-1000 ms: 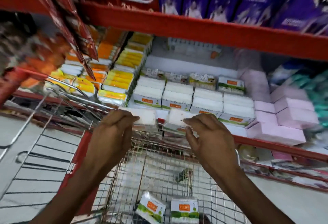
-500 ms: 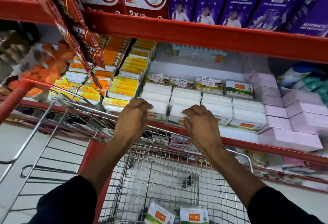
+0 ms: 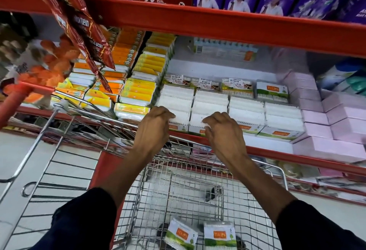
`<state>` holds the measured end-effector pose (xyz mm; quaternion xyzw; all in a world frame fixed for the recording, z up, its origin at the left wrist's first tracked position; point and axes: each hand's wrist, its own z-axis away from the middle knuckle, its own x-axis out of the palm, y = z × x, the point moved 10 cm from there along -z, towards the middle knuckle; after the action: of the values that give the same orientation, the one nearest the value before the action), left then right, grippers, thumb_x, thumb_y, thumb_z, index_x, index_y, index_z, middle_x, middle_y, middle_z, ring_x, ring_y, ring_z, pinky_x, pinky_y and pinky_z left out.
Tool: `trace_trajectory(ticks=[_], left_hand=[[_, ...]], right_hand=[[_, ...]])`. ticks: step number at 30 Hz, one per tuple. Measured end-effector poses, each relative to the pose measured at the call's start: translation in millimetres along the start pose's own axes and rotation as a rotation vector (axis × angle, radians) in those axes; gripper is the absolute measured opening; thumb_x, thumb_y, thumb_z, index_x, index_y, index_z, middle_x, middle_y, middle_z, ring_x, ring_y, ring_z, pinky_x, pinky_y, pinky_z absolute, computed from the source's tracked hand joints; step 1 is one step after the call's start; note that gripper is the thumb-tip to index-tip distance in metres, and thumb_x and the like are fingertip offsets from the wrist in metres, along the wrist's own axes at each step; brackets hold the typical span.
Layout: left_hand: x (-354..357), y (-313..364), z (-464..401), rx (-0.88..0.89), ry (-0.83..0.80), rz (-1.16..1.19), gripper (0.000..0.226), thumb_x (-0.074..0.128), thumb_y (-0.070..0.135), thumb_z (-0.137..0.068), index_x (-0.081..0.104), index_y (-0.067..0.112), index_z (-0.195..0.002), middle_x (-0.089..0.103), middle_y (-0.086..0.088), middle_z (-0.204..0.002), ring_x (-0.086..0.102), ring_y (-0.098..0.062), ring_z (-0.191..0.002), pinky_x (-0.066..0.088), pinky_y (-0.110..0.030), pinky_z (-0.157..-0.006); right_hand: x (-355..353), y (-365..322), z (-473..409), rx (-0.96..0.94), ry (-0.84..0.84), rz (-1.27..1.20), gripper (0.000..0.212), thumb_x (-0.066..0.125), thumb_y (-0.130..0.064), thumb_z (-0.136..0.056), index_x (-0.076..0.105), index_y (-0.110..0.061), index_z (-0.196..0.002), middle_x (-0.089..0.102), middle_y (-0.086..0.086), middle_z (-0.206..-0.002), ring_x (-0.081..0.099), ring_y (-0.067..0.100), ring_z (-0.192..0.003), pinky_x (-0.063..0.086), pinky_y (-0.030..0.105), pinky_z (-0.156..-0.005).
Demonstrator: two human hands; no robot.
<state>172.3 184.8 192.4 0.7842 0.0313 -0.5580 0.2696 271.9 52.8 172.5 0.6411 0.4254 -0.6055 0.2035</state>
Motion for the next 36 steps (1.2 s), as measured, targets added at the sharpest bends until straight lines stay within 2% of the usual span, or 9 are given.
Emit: trace_trajectory(ticks=[8,12,16,19,23,27,30,33,36], left_hand=[[8,-3,1,0.006,-0.007,-0.016,0.037,0.061,-0.014,-0.076,0.072,0.005,-0.106,0.070,-0.012,-0.102,0.062,-0.031,-0.098,0.061,-0.045,-0.072],[7,-3,14,-0.018,0.037,-0.074,0.036,0.063,-0.001,-0.085,0.065,0.009,-0.119,0.063,-0.014,-0.123,0.052,-0.032,-0.116,0.051,-0.049,-0.097],[16,1,58,-0.024,0.101,-0.018,0.032,0.063,0.008,-0.086,0.065,0.015,-0.117,0.059,-0.012,-0.122,0.051,-0.030,-0.112,0.046,-0.044,-0.092],[77,-4,109,-0.025,-0.104,0.034,0.028,0.059,0.014,-0.088,0.064,0.019,-0.114,0.061,-0.007,-0.119,0.055,-0.026,-0.110,0.048,-0.043,-0.091],[183,-18,194,-0.071,-0.553,0.095,0.033,0.055,0.016,-0.084,0.062,0.020,-0.116,0.063,-0.005,-0.121,0.056,-0.027,-0.116,0.050,-0.047,-0.096],[251,-24,252,-0.140,-0.886,0.169,0.042,0.053,0.007,-0.088,0.055,0.010,-0.130,0.051,-0.015,-0.141,0.046,-0.033,-0.132,0.038,-0.041,-0.113],[285,-24,277,-0.143,-1.035,0.136,0.050,0.054,0.004,-0.090,0.045,0.009,-0.139,0.041,-0.013,-0.150,0.037,-0.027,-0.139,0.026,-0.033,-0.117],[304,-28,290,-0.145,-1.079,0.124,0.052,0.058,0.004,-0.088,0.047,0.010,-0.138,0.046,-0.015,-0.147,0.042,-0.029,-0.136,0.030,-0.035,-0.114],[309,-31,292,-0.167,-1.068,0.126,0.044,0.052,0.007,-0.086,0.055,0.008,-0.130,0.053,-0.018,-0.139,0.048,-0.032,-0.130,0.035,-0.037,-0.110]], right_hand=[[4,1,2,-0.028,-0.008,0.006,0.027,0.065,-0.007,-0.086,0.067,-0.015,-0.112,0.067,0.003,-0.104,0.059,0.024,-0.096,0.053,0.036,-0.080],[-9,1,18,-0.054,0.054,-0.004,0.035,0.065,-0.012,-0.089,0.061,-0.013,-0.124,0.065,0.006,-0.116,0.057,0.026,-0.106,0.050,0.038,-0.088],[-16,5,62,-0.089,0.138,-0.031,0.036,0.067,-0.011,-0.089,0.060,-0.013,-0.125,0.065,0.007,-0.118,0.056,0.026,-0.108,0.047,0.039,-0.091],[25,20,107,-0.047,-0.020,-0.051,0.034,0.068,-0.011,-0.087,0.064,-0.015,-0.120,0.067,0.005,-0.115,0.058,0.026,-0.107,0.050,0.039,-0.090],[129,46,183,0.072,-0.487,-0.109,0.032,0.061,-0.011,-0.088,0.066,-0.019,-0.118,0.067,0.005,-0.121,0.058,0.027,-0.116,0.048,0.039,-0.096],[204,59,246,0.117,-0.821,-0.078,0.036,0.053,-0.015,-0.094,0.057,-0.013,-0.130,0.057,0.012,-0.136,0.048,0.030,-0.128,0.043,0.041,-0.105],[235,65,270,0.126,-0.913,-0.033,0.038,0.049,-0.018,-0.096,0.052,-0.011,-0.134,0.053,0.015,-0.139,0.045,0.031,-0.131,0.041,0.039,-0.104],[247,68,276,0.139,-0.931,-0.025,0.033,0.047,-0.018,-0.097,0.053,-0.012,-0.129,0.054,0.013,-0.134,0.047,0.030,-0.126,0.042,0.036,-0.099],[249,70,271,0.161,-0.918,-0.068,0.026,0.053,-0.018,-0.093,0.059,-0.012,-0.119,0.058,0.012,-0.124,0.051,0.030,-0.121,0.043,0.035,-0.094]])
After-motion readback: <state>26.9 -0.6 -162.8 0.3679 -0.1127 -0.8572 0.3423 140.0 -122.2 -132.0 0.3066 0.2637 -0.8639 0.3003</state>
